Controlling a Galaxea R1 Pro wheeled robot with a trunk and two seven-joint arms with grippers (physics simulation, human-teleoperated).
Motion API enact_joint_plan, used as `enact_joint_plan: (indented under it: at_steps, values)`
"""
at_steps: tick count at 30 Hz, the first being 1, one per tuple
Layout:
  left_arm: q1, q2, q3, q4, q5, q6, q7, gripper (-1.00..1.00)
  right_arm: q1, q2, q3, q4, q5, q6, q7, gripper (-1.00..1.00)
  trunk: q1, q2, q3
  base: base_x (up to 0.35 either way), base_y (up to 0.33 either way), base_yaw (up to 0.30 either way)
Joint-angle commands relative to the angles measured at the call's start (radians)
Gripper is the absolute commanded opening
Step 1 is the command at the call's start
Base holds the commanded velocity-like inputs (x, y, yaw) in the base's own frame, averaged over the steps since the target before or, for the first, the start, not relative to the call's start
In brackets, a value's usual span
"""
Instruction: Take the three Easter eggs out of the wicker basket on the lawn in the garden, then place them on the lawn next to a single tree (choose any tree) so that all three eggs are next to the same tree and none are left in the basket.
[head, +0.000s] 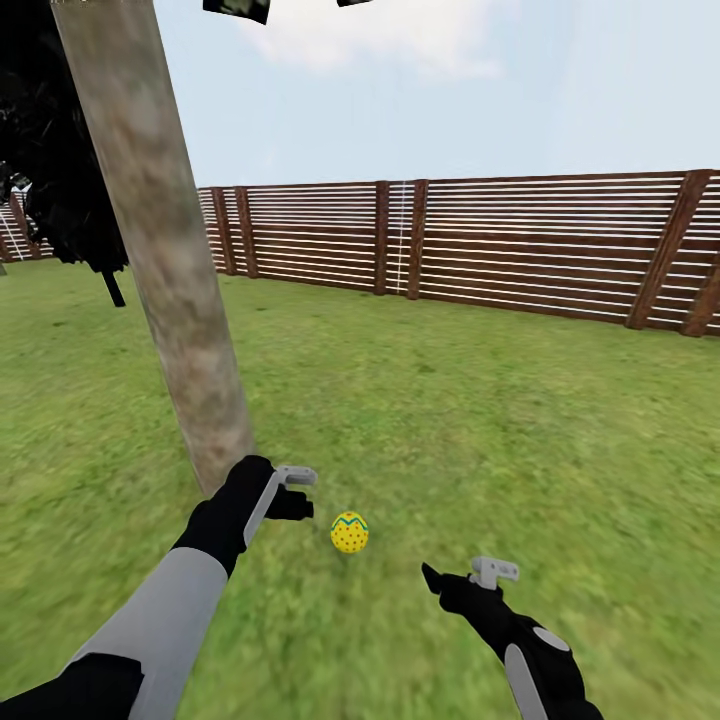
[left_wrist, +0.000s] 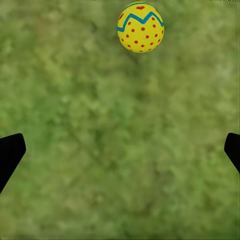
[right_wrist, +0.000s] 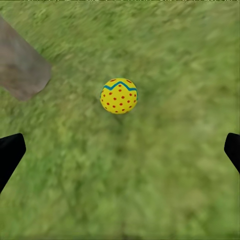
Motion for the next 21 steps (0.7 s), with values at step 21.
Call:
enact_joint_plan:
  at_steps: [21]
  values:
    - [0.0, 0.0, -0.001, -0.001, 0.0, 0.004, 0.0, 1.0, 0.0, 0.001, -0.014, 0.001, -0.003, 0.006, 0.007, 1.0, -0.081, 0.147, 0.048, 0.0, 0.0, 0.0]
